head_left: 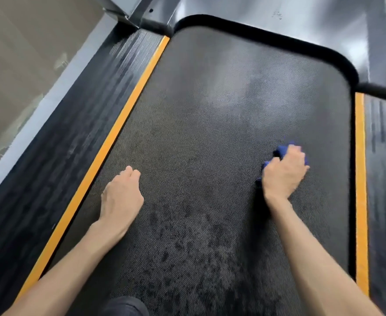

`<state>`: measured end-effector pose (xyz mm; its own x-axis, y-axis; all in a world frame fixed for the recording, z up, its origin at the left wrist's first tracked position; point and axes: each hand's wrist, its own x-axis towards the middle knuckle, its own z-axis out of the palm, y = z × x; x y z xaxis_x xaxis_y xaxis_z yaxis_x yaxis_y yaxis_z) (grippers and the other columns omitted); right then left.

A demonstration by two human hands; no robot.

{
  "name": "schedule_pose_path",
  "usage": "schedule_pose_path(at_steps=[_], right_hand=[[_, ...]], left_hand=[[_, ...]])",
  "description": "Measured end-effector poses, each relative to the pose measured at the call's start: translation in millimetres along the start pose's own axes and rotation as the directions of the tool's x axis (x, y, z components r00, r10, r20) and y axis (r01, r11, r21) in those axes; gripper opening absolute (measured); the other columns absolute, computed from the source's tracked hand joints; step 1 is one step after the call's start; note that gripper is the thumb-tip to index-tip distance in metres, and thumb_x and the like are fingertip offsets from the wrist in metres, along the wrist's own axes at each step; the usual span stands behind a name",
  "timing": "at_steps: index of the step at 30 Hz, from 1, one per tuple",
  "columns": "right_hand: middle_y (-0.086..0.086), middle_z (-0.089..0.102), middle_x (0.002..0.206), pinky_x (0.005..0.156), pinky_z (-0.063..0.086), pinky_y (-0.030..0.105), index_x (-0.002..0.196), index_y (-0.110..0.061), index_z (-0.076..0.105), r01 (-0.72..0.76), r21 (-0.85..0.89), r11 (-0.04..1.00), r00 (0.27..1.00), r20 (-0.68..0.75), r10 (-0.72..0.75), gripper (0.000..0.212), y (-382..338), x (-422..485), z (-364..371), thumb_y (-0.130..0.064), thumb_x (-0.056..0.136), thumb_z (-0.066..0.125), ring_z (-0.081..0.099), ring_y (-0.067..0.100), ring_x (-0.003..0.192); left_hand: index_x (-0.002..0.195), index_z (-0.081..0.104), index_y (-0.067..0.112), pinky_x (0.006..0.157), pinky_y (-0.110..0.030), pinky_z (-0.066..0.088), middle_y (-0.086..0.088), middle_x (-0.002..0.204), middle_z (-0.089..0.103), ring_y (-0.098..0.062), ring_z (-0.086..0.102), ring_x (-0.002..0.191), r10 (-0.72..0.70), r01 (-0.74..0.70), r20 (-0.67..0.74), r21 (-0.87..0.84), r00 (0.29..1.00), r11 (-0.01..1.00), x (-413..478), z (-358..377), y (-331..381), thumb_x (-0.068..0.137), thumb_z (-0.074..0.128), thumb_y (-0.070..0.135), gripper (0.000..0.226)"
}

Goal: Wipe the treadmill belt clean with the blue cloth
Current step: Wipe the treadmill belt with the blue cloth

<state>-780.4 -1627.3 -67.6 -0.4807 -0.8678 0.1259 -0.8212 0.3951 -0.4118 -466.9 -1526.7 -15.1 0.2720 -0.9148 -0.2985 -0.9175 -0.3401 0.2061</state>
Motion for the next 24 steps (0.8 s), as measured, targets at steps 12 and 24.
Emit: schedule_pose_path(at_steps=[12, 24], right_hand=[[0.004, 0.045, 0.142, 0.112, 0.023, 0.036, 0.136, -0.011, 0.046, 0.779, 0.355, 0.517, 0.422, 0.312, -0.851, 0.058, -91, -153, 37, -0.025, 0.080, 0.054, 0.036, 0.019, 0.133], [0.017, 0.048, 0.134, 0.104, 0.027, 0.048, 0.126, -0.001, 0.051, 0.151, 0.027, 0.988, 0.983, 0.098, -0.153, 0.052, 21, -19, -11, -0.013, 0.076, 0.046, 0.041, 0.036, 0.126]], left_hand=[[0.118, 0.056, 0.002, 0.073, -0.049, 0.048, -0.017, 0.129, 0.053, -0.040, 0.056, 0.102, 0.106, -0.100, -0.018, 0.210, 0.994, 0.973, -3, 6, -5, 0.075, 0.054, 0.000, 0.043], [0.138, 0.036, 0.008, 0.101, -0.042, 0.034, -0.012, 0.148, 0.030, -0.029, 0.035, 0.130, 0.066, -0.070, 0.045, 0.117, 0.997, 0.991, -3, -2, 11, 0.086, 0.041, 0.004, 0.052]])
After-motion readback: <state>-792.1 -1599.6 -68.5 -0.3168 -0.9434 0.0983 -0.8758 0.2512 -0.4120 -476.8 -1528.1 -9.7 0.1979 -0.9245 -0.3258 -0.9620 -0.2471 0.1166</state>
